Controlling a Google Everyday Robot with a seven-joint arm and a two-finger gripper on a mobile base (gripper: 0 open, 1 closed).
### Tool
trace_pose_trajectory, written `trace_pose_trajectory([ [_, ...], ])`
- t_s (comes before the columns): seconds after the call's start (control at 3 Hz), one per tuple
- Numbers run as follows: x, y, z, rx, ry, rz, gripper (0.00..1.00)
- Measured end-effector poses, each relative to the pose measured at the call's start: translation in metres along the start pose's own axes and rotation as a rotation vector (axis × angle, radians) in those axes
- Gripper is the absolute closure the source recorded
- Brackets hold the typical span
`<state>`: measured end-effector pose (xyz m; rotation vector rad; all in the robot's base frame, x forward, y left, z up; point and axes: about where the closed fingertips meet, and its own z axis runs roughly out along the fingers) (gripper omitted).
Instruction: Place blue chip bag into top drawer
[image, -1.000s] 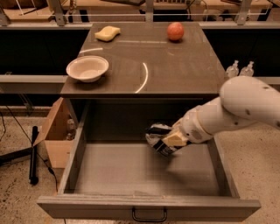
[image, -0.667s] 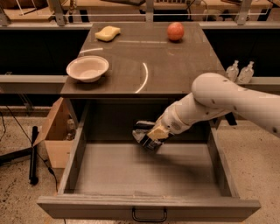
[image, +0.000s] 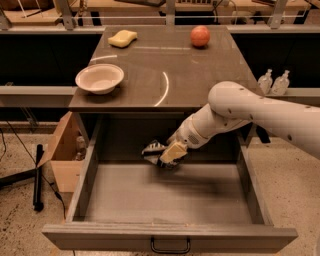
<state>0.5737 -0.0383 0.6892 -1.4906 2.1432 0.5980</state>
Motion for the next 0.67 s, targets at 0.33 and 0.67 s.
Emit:
trace_pose_trajectory([
  [0.33,0.0001,0.0014,0.0001,-0.001,0.001,-0.001,0.0],
  [0.67,0.0001,0.0014,0.0002,-0.001,0.001,-0.001,0.0],
])
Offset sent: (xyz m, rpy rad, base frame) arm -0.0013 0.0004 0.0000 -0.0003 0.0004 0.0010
